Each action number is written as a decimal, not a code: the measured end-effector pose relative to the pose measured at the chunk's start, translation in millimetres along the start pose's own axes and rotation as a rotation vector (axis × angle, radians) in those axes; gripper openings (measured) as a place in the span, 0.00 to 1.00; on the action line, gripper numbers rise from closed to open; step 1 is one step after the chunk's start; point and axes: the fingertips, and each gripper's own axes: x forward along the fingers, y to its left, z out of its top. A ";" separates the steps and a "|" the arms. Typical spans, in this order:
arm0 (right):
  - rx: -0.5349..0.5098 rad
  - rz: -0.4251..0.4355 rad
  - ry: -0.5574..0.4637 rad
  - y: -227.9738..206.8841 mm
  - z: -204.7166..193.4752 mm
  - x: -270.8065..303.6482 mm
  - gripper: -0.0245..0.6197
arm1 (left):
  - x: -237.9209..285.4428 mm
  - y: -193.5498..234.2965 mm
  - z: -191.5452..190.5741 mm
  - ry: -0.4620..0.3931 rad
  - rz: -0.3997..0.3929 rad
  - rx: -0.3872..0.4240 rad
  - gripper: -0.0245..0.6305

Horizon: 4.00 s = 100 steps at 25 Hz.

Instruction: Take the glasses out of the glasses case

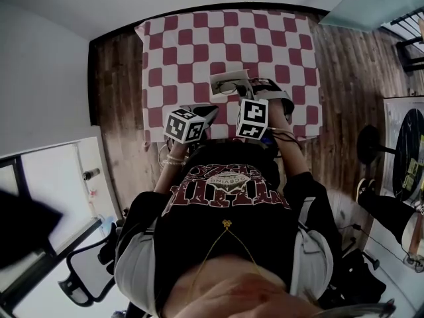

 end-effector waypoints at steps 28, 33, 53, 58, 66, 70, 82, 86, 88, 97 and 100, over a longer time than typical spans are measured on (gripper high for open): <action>0.039 -0.026 -0.018 -2.7 -1.5 -52.5 0.08 | 11.6 -7.7 -1.6 0.017 -0.034 0.005 0.04; 0.051 -0.017 -0.019 0.4 -3.0 -56.6 0.08 | 13.4 -13.1 2.1 0.006 -0.052 0.004 0.04; 0.076 0.011 -0.019 6.0 -10.9 -65.4 0.08 | 19.3 -20.1 -1.9 0.022 -0.058 0.013 0.04; 0.070 0.020 -0.011 8.4 -13.5 -65.1 0.08 | 20.0 -20.9 -3.9 0.030 -0.060 0.014 0.04; 0.083 0.041 -0.018 13.0 -13.1 -64.9 0.08 | 22.4 -24.0 -7.0 0.040 -0.072 0.016 0.04; 0.086 0.051 -0.015 16.2 -15.7 -64.2 0.08 | 24.0 -26.0 -7.7 0.042 -0.075 0.018 0.04; 0.088 0.077 -0.013 23.5 -17.7 -62.0 0.08 | 23.7 -25.8 -13.0 0.053 -0.069 0.024 0.04; 0.089 0.091 -0.017 26.3 -17.1 -61.6 0.08 | 22.5 -25.2 -13.9 0.052 -0.064 0.023 0.04; 0.088 0.096 -0.016 27.1 -17.0 -60.2 0.08 | 22.2 -24.4 -13.8 0.051 -0.063 0.020 0.04; 0.077 0.106 -0.010 30.3 -18.4 -58.1 0.08 | 21.2 -23.1 -14.5 0.049 -0.062 0.015 0.04; 0.078 0.112 -0.008 30.3 -18.4 -56.8 0.08 | 21.1 -21.1 -15.1 0.050 -0.061 0.011 0.04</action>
